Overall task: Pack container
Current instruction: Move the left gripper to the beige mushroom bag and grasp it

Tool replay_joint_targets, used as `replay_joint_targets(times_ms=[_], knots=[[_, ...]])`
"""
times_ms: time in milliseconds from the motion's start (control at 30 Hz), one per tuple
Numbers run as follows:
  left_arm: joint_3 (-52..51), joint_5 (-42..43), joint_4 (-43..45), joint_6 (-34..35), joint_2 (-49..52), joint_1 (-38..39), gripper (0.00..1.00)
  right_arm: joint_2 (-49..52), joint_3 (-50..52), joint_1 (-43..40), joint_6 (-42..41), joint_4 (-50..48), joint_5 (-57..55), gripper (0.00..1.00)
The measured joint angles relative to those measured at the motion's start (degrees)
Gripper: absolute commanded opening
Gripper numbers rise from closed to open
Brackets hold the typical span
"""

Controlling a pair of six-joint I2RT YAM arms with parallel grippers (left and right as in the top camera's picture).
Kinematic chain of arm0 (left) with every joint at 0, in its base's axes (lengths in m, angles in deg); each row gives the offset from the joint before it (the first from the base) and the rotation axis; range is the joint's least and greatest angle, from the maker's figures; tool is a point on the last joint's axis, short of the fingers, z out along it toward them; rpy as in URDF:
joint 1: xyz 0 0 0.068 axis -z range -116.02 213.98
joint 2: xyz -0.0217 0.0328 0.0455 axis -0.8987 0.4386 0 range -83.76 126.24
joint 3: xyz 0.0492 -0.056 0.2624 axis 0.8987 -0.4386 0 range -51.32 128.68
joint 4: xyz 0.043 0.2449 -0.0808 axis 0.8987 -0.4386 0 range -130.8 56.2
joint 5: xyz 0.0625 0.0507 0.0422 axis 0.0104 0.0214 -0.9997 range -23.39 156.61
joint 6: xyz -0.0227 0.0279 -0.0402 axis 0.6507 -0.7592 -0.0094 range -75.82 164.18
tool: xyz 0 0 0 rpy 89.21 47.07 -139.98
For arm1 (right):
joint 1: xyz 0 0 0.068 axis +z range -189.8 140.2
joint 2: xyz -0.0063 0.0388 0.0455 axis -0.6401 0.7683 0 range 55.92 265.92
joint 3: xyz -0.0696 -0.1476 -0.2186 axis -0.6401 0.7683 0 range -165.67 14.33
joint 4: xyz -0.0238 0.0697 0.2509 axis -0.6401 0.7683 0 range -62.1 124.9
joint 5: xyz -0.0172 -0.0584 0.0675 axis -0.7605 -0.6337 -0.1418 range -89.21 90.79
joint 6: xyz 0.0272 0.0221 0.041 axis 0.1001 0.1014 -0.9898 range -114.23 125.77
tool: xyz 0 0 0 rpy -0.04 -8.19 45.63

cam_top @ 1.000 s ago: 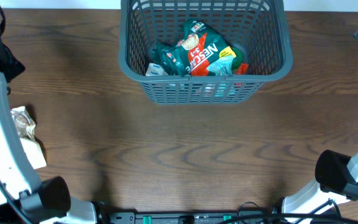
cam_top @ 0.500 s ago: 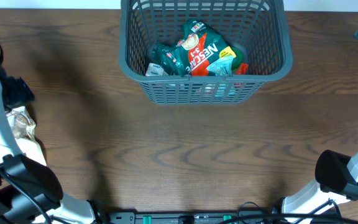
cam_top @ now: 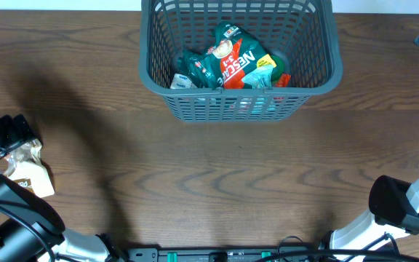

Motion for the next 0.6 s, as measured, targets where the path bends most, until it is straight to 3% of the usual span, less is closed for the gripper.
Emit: replay_joint_targets(times_ms=[600], knots=[[-8.41,1.18,10.12,-14.71,0.00,-1.99,0.99,0.00,0.02,-0.02,0.00,0.00,0.00,0.99]])
